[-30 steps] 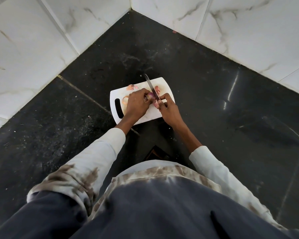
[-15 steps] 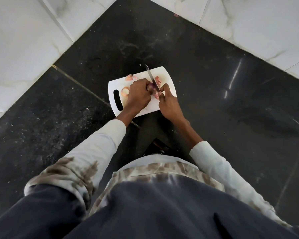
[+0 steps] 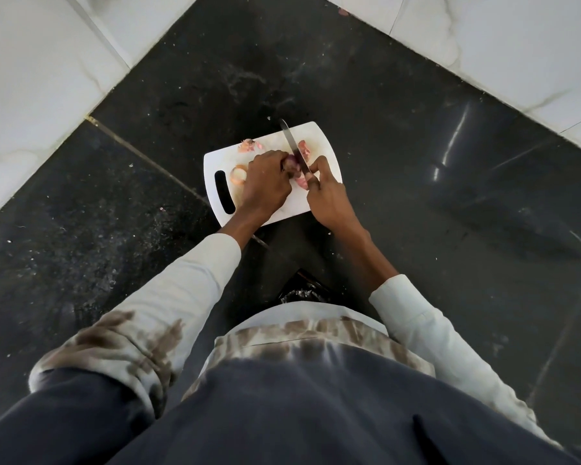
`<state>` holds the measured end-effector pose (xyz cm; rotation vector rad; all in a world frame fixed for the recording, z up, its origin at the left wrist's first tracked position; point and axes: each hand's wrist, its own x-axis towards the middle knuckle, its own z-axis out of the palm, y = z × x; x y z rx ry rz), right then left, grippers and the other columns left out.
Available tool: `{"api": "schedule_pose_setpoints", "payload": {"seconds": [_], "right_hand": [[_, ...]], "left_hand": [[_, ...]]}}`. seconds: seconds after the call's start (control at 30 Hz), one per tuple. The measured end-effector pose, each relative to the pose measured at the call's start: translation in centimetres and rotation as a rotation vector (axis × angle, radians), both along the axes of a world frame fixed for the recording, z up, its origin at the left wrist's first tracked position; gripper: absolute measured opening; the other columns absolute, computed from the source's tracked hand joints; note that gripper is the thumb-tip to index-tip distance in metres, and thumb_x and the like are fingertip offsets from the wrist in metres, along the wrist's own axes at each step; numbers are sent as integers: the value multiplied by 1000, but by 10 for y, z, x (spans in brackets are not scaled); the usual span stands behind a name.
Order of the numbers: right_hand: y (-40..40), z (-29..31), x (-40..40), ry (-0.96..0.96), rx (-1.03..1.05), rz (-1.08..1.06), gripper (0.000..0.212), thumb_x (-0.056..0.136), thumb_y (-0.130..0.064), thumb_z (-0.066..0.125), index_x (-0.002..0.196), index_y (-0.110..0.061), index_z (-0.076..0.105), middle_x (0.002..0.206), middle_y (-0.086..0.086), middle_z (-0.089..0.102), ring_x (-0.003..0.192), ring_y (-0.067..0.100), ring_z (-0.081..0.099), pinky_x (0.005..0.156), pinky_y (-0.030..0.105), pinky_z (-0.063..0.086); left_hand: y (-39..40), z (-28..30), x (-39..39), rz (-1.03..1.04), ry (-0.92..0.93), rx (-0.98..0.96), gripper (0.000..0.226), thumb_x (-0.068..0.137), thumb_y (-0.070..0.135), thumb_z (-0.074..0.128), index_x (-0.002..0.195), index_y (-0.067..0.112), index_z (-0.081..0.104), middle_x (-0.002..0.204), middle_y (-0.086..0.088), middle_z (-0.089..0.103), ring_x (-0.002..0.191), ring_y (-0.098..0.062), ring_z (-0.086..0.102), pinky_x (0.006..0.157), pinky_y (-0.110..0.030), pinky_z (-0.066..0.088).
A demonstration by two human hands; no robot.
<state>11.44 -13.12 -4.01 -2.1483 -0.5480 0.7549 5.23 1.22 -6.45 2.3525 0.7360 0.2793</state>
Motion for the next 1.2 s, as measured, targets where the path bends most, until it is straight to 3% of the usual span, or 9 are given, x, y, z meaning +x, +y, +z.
{"api": "schedule_pose_setpoints", "payload": {"seconds": [0.1, 0.17, 0.3, 0.53, 0.67, 0.8, 0.87, 1.1, 1.2], "right_hand": [[-5, -1, -5, -13, -1, 14, 23, 104, -8, 39, 124, -18, 41, 77, 10, 58, 58, 23, 48, 57, 39, 37], [2, -2, -5, -31, -11, 13, 32, 104, -8, 39, 135, -17, 41, 73, 4, 55, 59, 23, 51, 59, 38, 37], [14, -2, -4, -48, -30, -10, 44, 109, -14, 40, 152, -23, 35, 90, 6, 61, 77, 34, 64, 67, 42, 48], [3, -19, -16, -23, -3, -43, 38, 107, -9, 41, 144, -16, 37, 93, 10, 60, 69, 28, 54, 60, 33, 39], [-6, -27, -12, -19, 18, -57, 26, 110, -15, 41, 136, -15, 39, 76, -2, 54, 58, 19, 49, 54, 30, 35], [-16, -34, -28, -45, -59, -45, 44, 110, -24, 41, 153, -22, 31, 121, 22, 65, 96, 44, 64, 79, 49, 55], [-13, -33, -29, -48, -72, -67, 47, 111, -27, 41, 156, -24, 28, 130, 24, 63, 107, 47, 63, 89, 56, 56], [-20, -33, -35, -126, -168, -64, 47, 110, -30, 42, 155, -25, 30, 124, 24, 66, 99, 44, 67, 85, 59, 59], [-25, -29, -25, -79, -31, -103, 30, 110, -34, 46, 139, -30, 44, 108, 15, 72, 86, 34, 70, 80, 54, 61]], "left_hand": [[-1, -3, -2, 7, -19, -19, 21, 88, 5, 61, 97, 12, 78, 95, -3, 78, 91, -24, 70, 85, -46, 56], [0, -4, -2, -9, -9, -10, 20, 88, 5, 59, 94, 14, 76, 93, -2, 77, 92, -24, 69, 87, -46, 55], [1, 0, 0, -40, 39, -8, 19, 90, 7, 59, 96, 14, 76, 95, -3, 76, 96, -26, 67, 93, -48, 52], [2, -8, 0, -5, 5, -33, 16, 90, 10, 63, 101, 11, 76, 97, -5, 75, 97, -27, 66, 91, -46, 53], [0, -11, 1, 10, 24, -2, 23, 93, 11, 64, 113, 11, 75, 108, -6, 76, 104, -27, 67, 98, -43, 50], [0, -11, -1, 39, 41, 3, 29, 95, 13, 65, 122, 9, 73, 117, -8, 74, 110, -27, 66, 101, -43, 51], [0, -9, -1, 37, 43, -1, 29, 95, 13, 67, 123, 8, 72, 118, -8, 74, 110, -27, 67, 101, -44, 52], [-1, -1, -2, 38, 67, 18, 26, 95, 11, 66, 119, 7, 72, 117, -8, 74, 109, -28, 67, 98, -47, 54], [0, -1, -1, 41, 68, -6, 26, 93, 7, 66, 118, 8, 72, 116, -8, 74, 109, -27, 68, 99, -46, 55]]}}
